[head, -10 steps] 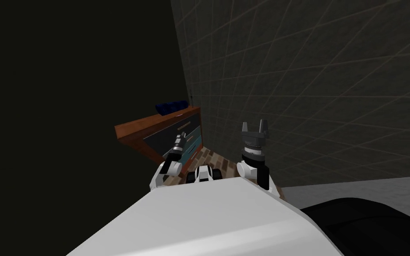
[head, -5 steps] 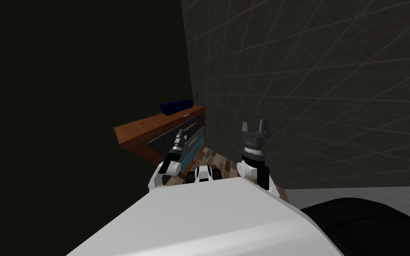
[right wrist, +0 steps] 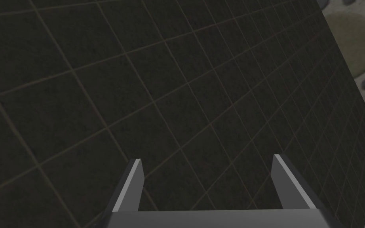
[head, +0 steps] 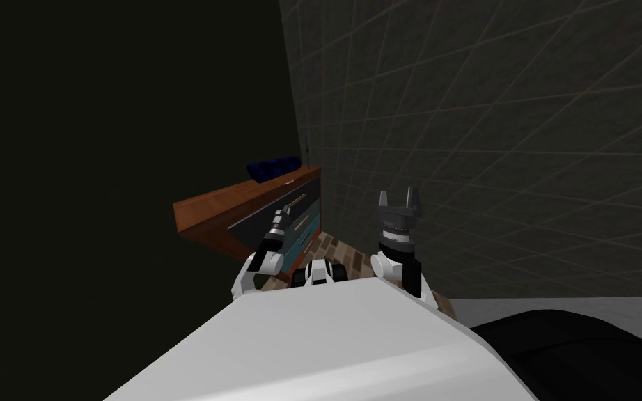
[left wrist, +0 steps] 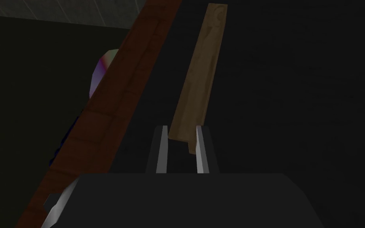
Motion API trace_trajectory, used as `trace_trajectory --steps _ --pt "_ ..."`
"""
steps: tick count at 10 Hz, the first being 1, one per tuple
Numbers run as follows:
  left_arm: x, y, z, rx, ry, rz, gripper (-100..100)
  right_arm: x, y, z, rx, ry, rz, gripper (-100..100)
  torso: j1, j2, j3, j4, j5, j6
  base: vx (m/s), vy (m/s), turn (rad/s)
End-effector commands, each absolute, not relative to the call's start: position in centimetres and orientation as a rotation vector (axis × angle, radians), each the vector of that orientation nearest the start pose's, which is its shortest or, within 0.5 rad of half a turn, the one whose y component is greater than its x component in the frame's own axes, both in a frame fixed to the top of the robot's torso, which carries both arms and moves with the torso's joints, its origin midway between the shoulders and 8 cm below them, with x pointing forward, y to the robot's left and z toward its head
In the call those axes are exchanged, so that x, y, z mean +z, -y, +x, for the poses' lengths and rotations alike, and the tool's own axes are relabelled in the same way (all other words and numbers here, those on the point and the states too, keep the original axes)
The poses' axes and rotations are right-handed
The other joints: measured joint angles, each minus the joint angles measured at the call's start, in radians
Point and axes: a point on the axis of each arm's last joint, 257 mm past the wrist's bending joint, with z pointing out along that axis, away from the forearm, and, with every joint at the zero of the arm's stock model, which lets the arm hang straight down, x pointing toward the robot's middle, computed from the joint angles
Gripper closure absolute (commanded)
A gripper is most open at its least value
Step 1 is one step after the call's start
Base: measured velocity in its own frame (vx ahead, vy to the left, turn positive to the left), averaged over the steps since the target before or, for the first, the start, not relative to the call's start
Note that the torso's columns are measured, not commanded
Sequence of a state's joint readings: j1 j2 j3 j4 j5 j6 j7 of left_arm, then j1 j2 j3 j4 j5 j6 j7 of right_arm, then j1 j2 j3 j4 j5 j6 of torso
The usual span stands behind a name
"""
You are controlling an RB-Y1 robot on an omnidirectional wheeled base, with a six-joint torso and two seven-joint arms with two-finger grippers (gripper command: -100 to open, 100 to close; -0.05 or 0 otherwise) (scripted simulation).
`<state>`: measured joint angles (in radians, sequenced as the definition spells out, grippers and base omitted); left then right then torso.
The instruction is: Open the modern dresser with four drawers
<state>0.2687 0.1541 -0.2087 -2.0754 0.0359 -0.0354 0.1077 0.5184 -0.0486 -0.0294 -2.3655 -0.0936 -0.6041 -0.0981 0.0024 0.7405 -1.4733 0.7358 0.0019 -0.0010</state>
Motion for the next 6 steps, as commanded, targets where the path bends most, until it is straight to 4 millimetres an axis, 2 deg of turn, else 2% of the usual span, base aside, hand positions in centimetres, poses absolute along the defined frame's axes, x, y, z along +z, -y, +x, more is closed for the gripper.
trace_trajectory --steps 1,3,6 --pt "-9.9 -16.79 45.28 -1.492 -1.122 -0.975 100 7.48 28.75 30.22 1.461 -0.453 0.563 0 -0.004 0.001 0.0 0.002 -0.002 -0.001 -0.092 -0.125 0.023" --pt "-9.73 -16.59 45.04 -1.492 -1.125 -0.979 100 7.48 28.75 30.22 1.461 -0.453 0.563 0 -0.006 0.001 0.0 0.003 -0.003 0.0 -0.095 -0.181 0.029" --pt "-9.85 -16.48 44.91 -1.49 -1.127 -0.98 100 7.48 28.75 30.22 1.461 -0.453 0.563 0 -0.002 0.0 -0.002 0.004 -0.002 0.001 -0.076 -0.114 0.007"
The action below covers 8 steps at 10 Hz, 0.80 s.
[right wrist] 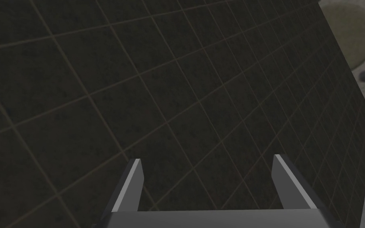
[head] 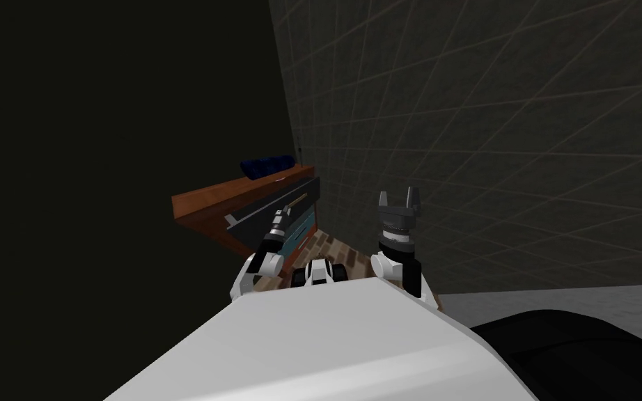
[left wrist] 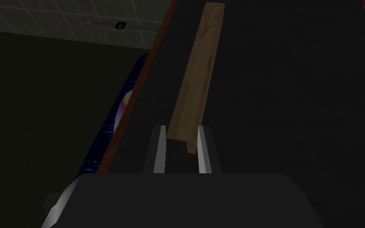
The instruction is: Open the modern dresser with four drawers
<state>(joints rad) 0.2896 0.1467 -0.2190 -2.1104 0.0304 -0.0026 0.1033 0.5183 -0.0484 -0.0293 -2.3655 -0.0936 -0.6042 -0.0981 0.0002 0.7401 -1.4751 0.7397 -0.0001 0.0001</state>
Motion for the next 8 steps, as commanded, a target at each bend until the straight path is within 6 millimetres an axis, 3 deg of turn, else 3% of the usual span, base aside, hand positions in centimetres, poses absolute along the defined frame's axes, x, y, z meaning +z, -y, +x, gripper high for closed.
trace_trajectory --steps 1,2,3,5,8 --pt "-9.8 -16.3 44.8 -1.492 -1.127 -0.979 100 7.5 28.8 30.2 1.461 -0.453 0.563 0 -0.003 0.001 0.001 0.0 -0.001 0.0 -0.112 -0.169 0.01" --pt "-9.7 -16.2 44.7 -1.495 -1.127 -0.978 100 7.5 28.7 30.2 1.461 -0.453 0.563 0 -0.003 0.001 0.001 0.0 -0.001 0.0 -0.133 -0.168 0.005" --pt "-9.3 -16.3 44.5 -1.491 -1.131 -0.982 -100 7.5 28.7 30.2 1.461 -0.453 0.563 0 -0.003 0.001 0.001 0.0 -0.001 0.0 -0.049 -0.079 0.01" --pt "-8.2 -16.4 43.8 -1.493 -1.131 -0.981 -100 7.5 28.8 30.2 1.461 -0.454 0.563 0 0.009 -0.008 -0.005 -0.002 0.002 -0.001 0.045 0.019 0.005" --pt "-7.2 -16.4 43.1 -1.495 -1.132 -0.981 -100 7.5 28.8 30.2 1.46 -0.454 0.563 0 0.0 -0.004 -0.002 -0.002 0.0 0.0 0.055 0.009 0.014"
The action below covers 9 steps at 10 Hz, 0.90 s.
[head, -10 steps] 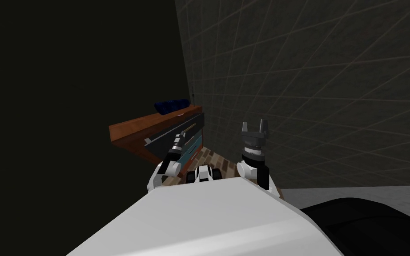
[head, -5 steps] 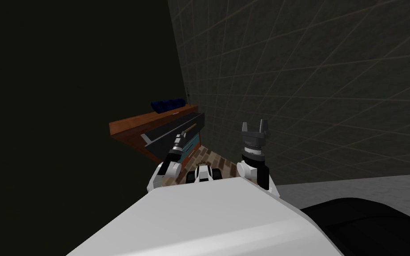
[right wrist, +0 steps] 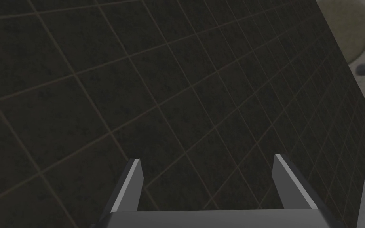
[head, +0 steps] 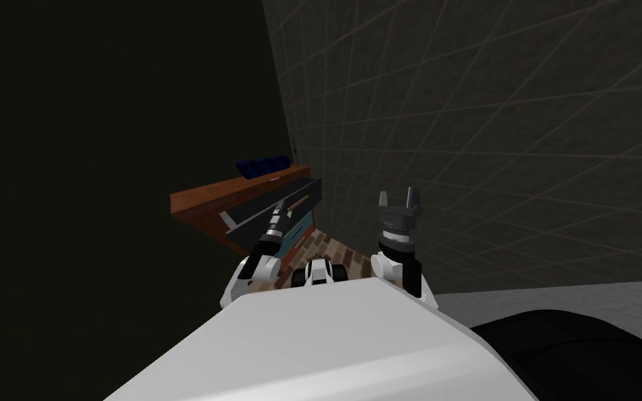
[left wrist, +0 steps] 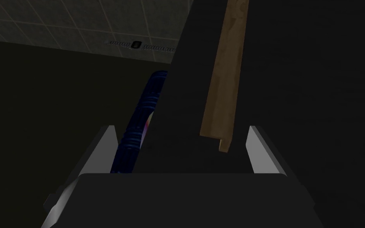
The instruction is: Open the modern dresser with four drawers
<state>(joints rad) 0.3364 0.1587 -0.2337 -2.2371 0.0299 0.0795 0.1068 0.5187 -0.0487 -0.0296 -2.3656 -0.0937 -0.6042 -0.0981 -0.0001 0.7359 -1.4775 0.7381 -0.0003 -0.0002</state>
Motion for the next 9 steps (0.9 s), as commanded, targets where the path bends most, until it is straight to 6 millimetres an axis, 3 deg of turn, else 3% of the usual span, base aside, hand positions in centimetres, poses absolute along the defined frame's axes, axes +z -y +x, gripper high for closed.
trace_trajectory --steps 1,6,7,8,9 --pt "-6.6 -16.4 42.7 -1.496 -1.133 -0.981 -100 7.5 28.8 30.2 1.461 -0.454 0.563 0 -0.001 0.003 0.002 0.0 0.0 0.0 0.019 -0.004 0.005" --pt "-4.5 -16.5 41.1 -1.501 -1.135 -0.979 -100 7.5 28.8 30.2 1.461 -0.454 0.563 0 -0.001 0.006 0.003 0.005 -0.001 0.001 0.026 -0.005 0.01" --pt "-5.7 -16.6 41.4 -1.487 -1.153 -0.997 -100 7.5 28.8 30.2 1.461 -0.454 0.563 0 -0.002 0.008 0.004 0.007 -0.002 0.001 0.015 0.002 0.007" --pt "-5.8 -16.6 41.4 -1.484 -1.157 -1.001 0 7.5 28.8 30.2 1.461 -0.454 0.563 0 -0.003 0.008 0.005 0.005 -0.002 0.001 0.006 0.002 -0.003" --pt "-6.0 -16.7 41.4 -1.481 -1.16 -1.004 0 7.5 28.8 30.2 1.461 -0.454 0.563 0 -0.002 0.007 0.004 0.003 -0.001 0.0 0.0 0.0 0.0"
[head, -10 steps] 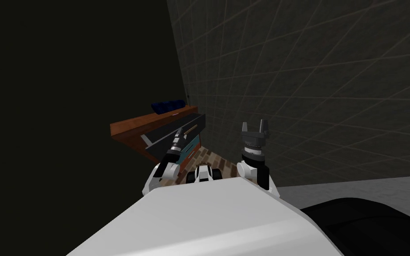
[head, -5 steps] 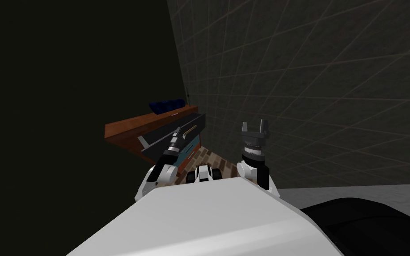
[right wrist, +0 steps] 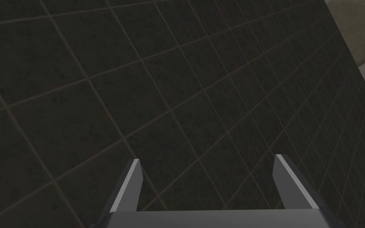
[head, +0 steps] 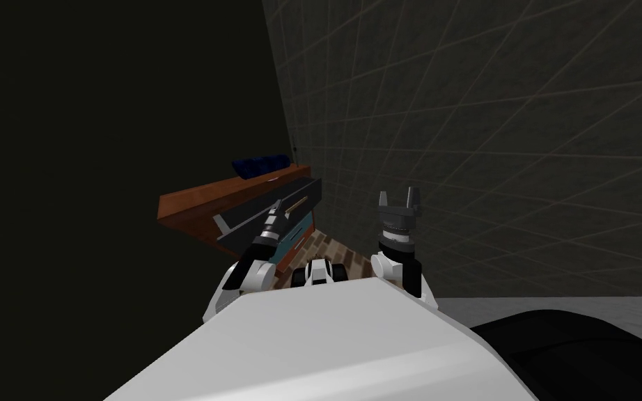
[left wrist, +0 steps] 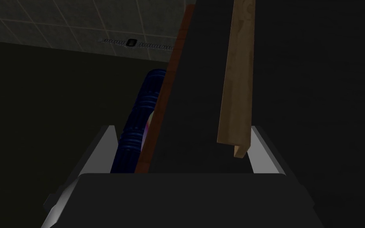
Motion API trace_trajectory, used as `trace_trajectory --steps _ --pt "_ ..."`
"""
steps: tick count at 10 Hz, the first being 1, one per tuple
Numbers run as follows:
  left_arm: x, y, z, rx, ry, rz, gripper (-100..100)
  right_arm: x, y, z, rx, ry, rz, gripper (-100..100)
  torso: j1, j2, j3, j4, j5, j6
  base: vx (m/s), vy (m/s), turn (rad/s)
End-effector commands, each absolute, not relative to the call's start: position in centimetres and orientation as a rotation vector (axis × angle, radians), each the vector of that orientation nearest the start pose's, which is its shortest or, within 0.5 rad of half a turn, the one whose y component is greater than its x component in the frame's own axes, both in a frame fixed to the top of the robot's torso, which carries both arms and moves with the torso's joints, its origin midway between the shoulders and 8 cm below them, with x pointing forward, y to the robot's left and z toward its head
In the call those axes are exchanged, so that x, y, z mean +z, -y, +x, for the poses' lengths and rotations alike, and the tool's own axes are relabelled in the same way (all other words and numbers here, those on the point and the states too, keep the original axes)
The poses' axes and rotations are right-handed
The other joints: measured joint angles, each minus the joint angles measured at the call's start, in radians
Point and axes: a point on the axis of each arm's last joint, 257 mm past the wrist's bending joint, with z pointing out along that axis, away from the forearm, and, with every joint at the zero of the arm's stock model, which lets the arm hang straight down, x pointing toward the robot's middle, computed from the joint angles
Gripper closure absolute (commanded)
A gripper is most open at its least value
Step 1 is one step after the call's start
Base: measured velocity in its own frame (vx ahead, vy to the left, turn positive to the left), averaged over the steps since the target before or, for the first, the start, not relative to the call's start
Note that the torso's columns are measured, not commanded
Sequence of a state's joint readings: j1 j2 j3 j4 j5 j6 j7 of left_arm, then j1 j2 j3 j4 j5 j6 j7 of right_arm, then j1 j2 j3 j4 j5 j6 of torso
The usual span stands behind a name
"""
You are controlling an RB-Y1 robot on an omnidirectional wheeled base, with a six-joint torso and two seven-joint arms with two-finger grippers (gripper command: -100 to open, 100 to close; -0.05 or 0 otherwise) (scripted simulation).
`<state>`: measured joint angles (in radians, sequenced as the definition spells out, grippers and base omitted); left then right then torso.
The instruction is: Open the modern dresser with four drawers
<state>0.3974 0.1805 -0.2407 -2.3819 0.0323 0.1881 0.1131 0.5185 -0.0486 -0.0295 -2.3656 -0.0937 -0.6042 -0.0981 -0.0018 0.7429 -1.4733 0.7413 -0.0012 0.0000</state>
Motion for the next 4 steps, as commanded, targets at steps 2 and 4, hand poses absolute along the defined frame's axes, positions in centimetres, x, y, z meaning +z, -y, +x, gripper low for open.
trace_trajectory --steps 2,4 --pt "-6.24 -16.66 41.42 -1.479 -1.164 -1.008 0 7.48 28.76 30.21 1.461 -0.454 0.563 0 0.002 -0.002 -0.001 -0.001 0.001 -0.001 0.0 0.0 0.0" --pt "-6.35 -16.65 41.44 -1.478 -1.166 -1.01 0 7.48 28.76 30.21 1.461 -0.454 0.563 0 0.002 -0.004 -0.002 -0.002 0.001 -0.001 0.0 0.0 0.0"
